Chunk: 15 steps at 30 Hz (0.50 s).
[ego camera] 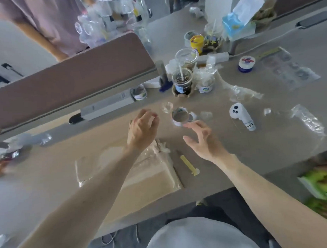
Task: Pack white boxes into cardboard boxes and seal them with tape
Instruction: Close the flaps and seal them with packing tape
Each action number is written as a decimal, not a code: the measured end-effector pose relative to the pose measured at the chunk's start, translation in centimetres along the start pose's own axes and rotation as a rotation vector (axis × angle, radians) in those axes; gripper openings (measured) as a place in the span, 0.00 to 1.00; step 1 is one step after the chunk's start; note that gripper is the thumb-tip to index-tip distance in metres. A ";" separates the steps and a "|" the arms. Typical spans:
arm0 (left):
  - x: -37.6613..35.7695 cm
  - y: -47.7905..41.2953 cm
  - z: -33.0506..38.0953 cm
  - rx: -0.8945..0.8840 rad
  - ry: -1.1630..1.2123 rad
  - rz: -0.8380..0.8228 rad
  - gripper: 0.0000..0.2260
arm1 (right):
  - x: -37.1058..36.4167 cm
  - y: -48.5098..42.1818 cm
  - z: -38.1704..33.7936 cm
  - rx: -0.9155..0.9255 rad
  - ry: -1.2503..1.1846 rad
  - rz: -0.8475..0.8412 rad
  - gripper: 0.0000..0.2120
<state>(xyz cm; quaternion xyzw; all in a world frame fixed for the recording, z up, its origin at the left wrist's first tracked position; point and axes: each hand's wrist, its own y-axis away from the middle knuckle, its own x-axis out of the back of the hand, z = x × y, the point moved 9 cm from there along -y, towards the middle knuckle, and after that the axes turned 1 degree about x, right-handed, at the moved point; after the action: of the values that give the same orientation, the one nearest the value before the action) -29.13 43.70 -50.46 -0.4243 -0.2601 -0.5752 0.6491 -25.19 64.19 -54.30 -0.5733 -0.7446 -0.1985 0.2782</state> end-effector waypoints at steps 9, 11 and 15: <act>4.0 14.9 -11.4 0.252 -0.253 -0.288 0.25 | -18.5 1.4 -12.6 0.310 0.379 -0.395 0.27; 5.0 17.7 -13.8 0.308 -0.316 -0.314 0.25 | -20.0 2.2 -13.0 0.346 0.513 -0.422 0.27; 8.0 21.1 -18.2 0.461 -0.333 -0.237 0.26 | -18.9 2.0 -12.2 0.338 0.649 -0.375 0.32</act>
<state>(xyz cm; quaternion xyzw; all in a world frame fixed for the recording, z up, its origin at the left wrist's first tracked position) -9.80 23.56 -58.39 -0.3211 -0.5343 -0.4953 0.6051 -17.40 43.18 -57.19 -0.2815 -0.7318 -0.2914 0.5480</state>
